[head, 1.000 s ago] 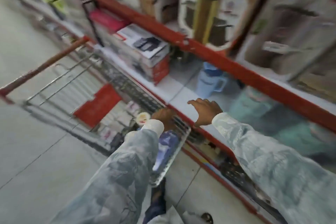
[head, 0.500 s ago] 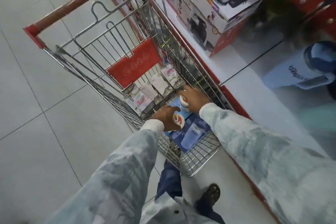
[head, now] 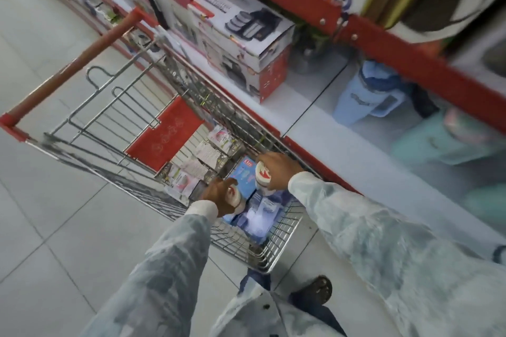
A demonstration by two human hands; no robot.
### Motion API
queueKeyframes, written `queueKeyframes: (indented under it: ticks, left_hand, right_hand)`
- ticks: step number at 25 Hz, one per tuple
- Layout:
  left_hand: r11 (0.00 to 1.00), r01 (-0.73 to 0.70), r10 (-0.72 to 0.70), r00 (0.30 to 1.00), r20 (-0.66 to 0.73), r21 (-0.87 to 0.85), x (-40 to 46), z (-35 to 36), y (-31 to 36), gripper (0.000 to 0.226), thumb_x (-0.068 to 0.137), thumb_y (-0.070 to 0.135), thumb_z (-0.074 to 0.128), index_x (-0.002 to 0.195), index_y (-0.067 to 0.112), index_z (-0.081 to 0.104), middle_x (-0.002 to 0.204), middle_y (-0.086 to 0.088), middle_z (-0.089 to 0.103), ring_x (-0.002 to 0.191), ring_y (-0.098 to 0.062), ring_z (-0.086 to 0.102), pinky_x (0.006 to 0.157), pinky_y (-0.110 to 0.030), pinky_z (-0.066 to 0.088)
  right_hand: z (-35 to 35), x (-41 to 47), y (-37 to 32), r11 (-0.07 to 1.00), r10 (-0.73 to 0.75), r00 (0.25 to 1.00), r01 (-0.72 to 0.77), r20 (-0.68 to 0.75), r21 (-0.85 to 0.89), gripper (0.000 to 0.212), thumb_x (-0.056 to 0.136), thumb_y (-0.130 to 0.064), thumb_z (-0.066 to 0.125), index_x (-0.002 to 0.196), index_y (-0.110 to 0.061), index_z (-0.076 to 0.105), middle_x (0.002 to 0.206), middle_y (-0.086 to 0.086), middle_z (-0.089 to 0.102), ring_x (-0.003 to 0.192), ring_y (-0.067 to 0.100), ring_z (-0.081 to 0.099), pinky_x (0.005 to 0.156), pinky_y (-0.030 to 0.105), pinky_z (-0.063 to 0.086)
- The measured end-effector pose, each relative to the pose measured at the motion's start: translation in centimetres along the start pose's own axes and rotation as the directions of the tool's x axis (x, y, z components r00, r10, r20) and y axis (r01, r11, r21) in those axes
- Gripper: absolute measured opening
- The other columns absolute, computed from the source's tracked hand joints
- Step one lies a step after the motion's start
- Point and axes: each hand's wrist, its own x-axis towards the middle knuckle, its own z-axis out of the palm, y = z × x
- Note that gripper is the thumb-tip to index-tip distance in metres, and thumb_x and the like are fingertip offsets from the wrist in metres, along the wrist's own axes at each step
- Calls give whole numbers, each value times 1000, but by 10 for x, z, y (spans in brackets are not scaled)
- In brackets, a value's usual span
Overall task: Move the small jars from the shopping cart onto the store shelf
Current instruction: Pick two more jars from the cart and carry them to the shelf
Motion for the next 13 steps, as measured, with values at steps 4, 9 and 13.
queueKeyframes:
  ticks: [4,9,13]
  left_hand:
    - [999,-13,15,999,-49,41,-21,-35,44,81,67,37,82,142,34,52,142,-9,60,124,-33,62,100,-41,55]
    - [983,-176,183,968,-173,53,-50,-67,149,82,65,50,80,141,32,55,142,-6,62,127,-29,61,103,-33,50]
    - [900,-346,396,904,-161,267,-68,-57,244,79,60,48,82,132,38,54,129,-6,68,115,-32,66,95,-38,54]
  right_hand:
    - [-44,-61,24,979,100,990,-81,-95,187,75,60,-24,91,128,-20,59,128,7,66,115,28,63,92,35,52]
    - [-99,-152,68,962,173,950,-106,-259,252,75,57,-29,91,125,-24,60,125,3,67,109,26,64,87,31,51]
    - [-117,-221,117,942,268,906,-175,-327,286,80,58,-21,90,130,-25,57,129,4,65,113,28,61,86,32,49]
